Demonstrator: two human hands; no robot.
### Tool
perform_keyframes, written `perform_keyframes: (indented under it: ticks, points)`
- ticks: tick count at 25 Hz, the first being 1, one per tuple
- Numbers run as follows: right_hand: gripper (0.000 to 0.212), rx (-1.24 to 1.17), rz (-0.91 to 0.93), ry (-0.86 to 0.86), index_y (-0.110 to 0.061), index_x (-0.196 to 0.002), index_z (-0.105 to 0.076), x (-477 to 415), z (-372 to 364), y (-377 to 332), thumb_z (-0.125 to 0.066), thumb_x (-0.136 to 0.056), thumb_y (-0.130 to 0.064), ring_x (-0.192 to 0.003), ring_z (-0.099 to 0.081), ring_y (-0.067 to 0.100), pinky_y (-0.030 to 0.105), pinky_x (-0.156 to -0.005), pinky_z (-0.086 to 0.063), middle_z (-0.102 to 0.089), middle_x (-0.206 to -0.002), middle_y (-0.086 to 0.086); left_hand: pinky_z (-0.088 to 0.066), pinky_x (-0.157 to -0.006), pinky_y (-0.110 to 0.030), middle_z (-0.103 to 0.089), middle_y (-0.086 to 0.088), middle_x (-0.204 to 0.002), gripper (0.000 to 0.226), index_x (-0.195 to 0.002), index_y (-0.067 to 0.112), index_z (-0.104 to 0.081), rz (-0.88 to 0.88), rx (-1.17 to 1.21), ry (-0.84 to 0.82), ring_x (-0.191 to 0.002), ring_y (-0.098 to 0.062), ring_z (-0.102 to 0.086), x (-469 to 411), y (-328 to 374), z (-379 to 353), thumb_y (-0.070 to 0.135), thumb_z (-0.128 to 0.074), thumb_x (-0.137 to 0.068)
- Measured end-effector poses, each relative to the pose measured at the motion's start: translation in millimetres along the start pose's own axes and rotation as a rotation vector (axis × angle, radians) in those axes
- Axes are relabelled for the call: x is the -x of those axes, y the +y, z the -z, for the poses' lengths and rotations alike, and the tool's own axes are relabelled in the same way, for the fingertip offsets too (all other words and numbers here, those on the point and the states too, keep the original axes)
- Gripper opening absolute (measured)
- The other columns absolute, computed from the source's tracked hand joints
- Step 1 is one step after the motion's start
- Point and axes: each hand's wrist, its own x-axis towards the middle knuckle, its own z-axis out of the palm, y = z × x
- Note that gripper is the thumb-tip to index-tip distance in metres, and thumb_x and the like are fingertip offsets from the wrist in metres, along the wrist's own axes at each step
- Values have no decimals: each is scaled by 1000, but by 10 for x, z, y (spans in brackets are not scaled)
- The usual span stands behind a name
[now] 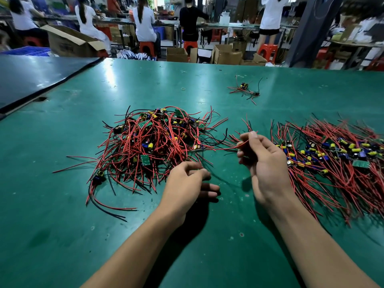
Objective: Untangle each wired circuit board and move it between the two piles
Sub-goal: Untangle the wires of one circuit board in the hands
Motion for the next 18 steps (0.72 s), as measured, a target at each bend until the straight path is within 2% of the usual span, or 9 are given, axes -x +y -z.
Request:
perform_keyframes:
  ticks: [3,6,8,10,12,14,16,18]
  points:
    - [37,-160,-98,-57,-17,-71,-74,24,-15,-25,-54,-102,-20,-51,-48,10,20,-50,-41,-59,-64,-2,-61,-55,-40,-75,-15,-88,17,-110,4,-54,34,147,-39,-65,-31,-71,-3,43,26,0,-52,-94]
    - [33,-207,-182,-99,-14,-74,-67,28,-7,-73,-52,-101,-23,-44,-38,8,20,-45,-35,-50,-60,-4,-61,-64,-37,-73,-17,-101,14,-105,2,-60,54,286,-55,-71,-30,-73,-37,94,61,9,-51,-96]
    - [34,-215,-233,-113,-15,-69,-62,34,-11,-104,-52,-100,-24,-39,-32,8,20,-42,-30,-44,-55,-4,-61,-61,-31,-72,-18,-106,22,-107,1,-62,66,304,-59,-73,-27,-73,-53,108,73,19,-53,-98]
    - [33,-227,-283,-143,-14,-63,-57,52,-11,-126,-56,-94,-26,-36,-26,8,20,-38,-25,-37,-50,-4,-60,-57,-27,-72,-17,-101,26,-110,-2,-63,89,294,-62,-67,-22,-73,-55,104,57,20,-57,-96]
    - [32,-210,-357,-234,-14,-60,-54,81,-11,-144,-60,-86,-31,-32,-23,8,19,-36,-22,-32,-45,-4,-58,-53,-24,-72,-12,-87,22,-105,0,-64,120,287,-75,-57,-18,-69,-47,95,37,18,-62,-93]
    - [39,-169,-423,-326,-12,-62,-56,97,-14,-156,-58,-87,-42,-29,-22,7,14,-35,-19,-30,-40,-4,-57,-53,-23,-71,-9,-81,19,-103,1,-64,145,275,-106,-54,-16,-67,-40,90,34,17,-63,-92]
    - [49,-171,-436,-329,-11,-63,-60,79,-1,-151,-55,-86,-54,-28,-22,6,11,-35,-18,-31,-39,-3,-57,-54,-23,-72,-9,-82,18,-101,2,-65,164,250,-170,-56,-16,-68,-18,82,39,16,-65,-89]
    - [56,-235,-428,-278,-11,-66,-63,37,31,-127,-52,-85,-63,-31,-23,6,14,-38,-12,-33,-45,-2,-57,-55,-24,-73,-10,-87,15,-95,5,-68,179,206,-303,-61,-19,-70,29,70,30,15,-67,-83]
